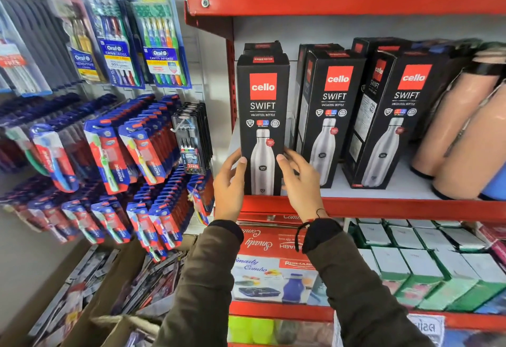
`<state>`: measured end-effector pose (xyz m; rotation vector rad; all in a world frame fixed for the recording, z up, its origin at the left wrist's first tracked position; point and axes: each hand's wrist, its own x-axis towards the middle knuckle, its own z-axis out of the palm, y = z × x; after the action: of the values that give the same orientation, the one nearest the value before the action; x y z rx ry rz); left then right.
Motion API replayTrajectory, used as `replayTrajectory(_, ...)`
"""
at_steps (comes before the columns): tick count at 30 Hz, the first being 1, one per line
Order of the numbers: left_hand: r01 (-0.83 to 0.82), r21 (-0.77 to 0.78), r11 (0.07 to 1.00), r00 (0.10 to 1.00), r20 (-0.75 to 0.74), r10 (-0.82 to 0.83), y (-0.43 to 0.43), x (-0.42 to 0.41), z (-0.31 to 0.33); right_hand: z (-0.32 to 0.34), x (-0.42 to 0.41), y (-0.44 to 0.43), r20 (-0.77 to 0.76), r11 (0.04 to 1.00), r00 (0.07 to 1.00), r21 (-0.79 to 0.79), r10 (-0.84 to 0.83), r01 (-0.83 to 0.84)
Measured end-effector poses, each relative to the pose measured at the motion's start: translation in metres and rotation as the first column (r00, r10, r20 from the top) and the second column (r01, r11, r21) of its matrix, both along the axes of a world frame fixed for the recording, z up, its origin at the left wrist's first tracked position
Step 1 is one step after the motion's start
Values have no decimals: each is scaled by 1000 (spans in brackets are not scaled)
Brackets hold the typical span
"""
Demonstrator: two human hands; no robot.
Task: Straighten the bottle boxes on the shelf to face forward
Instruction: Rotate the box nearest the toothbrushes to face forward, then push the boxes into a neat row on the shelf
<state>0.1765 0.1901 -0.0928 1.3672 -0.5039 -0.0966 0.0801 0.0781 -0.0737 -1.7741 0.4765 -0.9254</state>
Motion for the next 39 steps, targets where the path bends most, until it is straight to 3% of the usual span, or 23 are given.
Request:
replayTrajectory(3,-182,-35,983,975,127,185,-6,-14,-8,-3,-7,-6,-22,1000,1000,-22,8,-9)
replayTrajectory(7,-365,-162,917,885,246,396,-19,-35,-9,-4,-24,-19,87,994,991,-34,-105,108)
replayTrajectory(10,-301,-231,925,855,363,369,-35,-53,0,-1,-38,-33,182,978,964,-43,-192,203)
replayTrajectory(14,-112,-166,980,853,489,181,-68,-77,10,-2,-47,-54,191,962,946,-33,-261,272)
replayTrajectory(19,-35,39,999,918,397,17,-109,-86,18,-4,-44,-83,-20,979,980,41,-200,201)
replayTrajectory(22,-10,103,995,972,233,-14,-126,-79,21,-5,-38,-97,-105,987,986,87,-130,139)
replayTrajectory(26,43,152,987,999,-11,-42,-138,-67,18,-9,-35,-108,-105,992,990,82,-89,98)
replayTrajectory(39,-15,175,984,1000,-14,18,-122,-79,2,-17,-57,-102,-63,991,992,69,-107,111)
